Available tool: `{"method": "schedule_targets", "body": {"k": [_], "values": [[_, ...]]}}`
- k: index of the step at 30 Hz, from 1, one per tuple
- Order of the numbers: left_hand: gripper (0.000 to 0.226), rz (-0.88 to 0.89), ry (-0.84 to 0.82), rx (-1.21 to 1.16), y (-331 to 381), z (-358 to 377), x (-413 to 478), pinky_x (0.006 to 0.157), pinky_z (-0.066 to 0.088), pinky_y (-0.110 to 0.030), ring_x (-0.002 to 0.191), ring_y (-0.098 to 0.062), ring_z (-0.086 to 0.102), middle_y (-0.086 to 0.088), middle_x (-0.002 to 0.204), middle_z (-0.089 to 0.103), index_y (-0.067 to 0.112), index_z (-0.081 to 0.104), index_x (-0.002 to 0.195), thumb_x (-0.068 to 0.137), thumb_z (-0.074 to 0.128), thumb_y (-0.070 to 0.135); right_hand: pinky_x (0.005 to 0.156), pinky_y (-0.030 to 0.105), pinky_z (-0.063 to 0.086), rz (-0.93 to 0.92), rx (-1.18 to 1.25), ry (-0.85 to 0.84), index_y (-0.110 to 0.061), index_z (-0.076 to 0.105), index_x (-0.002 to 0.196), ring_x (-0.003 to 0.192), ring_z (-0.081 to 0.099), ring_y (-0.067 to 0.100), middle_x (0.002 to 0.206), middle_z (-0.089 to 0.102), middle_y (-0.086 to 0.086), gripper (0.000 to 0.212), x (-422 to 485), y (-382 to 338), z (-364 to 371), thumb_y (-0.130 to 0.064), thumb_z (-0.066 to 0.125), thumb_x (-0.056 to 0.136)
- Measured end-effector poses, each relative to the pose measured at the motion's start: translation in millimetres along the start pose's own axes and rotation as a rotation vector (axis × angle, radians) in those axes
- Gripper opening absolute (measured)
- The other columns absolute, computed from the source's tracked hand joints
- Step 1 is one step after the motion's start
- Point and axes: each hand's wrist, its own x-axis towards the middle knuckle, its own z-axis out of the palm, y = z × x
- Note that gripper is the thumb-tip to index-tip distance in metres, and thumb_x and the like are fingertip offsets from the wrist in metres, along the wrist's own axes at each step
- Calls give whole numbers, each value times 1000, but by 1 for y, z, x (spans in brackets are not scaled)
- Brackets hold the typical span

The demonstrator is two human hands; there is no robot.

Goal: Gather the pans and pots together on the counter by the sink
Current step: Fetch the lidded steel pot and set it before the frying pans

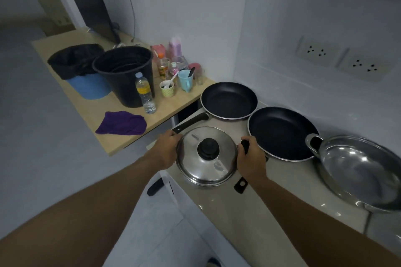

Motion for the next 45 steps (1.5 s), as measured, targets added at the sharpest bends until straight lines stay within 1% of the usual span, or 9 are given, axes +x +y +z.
{"method": "schedule_targets", "body": {"k": [15,19,22,27,30,36,39,42,45], "values": [[34,108,-219,-3,1,32,117,101,45,-44,116,-35,52,-19,130,51,3,59,122,88,63,7,69,29,39,188,-85,104,-14,56,115,76,56,18,83,60,-2,16,54,32,14,-18,56,99],[37,161,-242,10,1,35,138,93,45,-37,110,-34,54,-18,125,54,7,58,124,87,63,5,70,28,40,212,-110,158,-11,57,115,79,61,24,84,62,0,17,55,30,18,-13,55,99],[36,220,-222,63,-6,42,151,95,44,-41,113,-36,53,-19,126,54,6,56,127,92,56,5,78,29,43,234,-136,196,-10,59,118,92,62,26,102,65,9,20,59,25,24,-11,56,98],[35,403,-154,179,-15,55,162,105,38,-48,123,-44,49,-27,131,55,0,53,132,102,41,15,103,38,45,226,-260,159,-11,54,136,125,52,27,148,41,10,35,56,22,30,-16,49,102],[35,577,-112,245,-18,53,164,94,50,-52,105,-48,61,-32,120,62,-2,64,115,98,40,16,113,38,36,198,-310,166,-9,49,143,136,43,27,153,39,10,43,55,22,34,-26,48,103],[31,826,34,419,-22,60,194,83,53,-53,88,-45,65,-28,111,67,2,70,105,92,44,14,103,38,46,254,-333,228,-10,49,142,128,52,25,149,44,7,51,61,21,39,-40,51,101],[28,840,18,517,-16,63,217,92,49,-53,100,-45,63,-26,123,64,5,65,117,91,62,14,97,34,47,300,-330,265,-11,49,141,123,56,24,147,45,7,49,68,21,42,-40,50,101],[43,824,-46,598,-15,70,236,111,30,-53,128,-43,47,-23,148,45,9,45,141,101,45,23,91,34,50,338,-335,289,-12,51,140,116,60,23,145,45,6,48,77,21,43,-41,49,101],[45,827,-55,606,-10,71,249,115,25,-51,132,-41,43,-21,152,41,11,39,146,103,38,25,88,35,53,357,-338,309,-14,52,139,109,63,21,142,47,5,47,86,22,43,-42,49,101]]}}
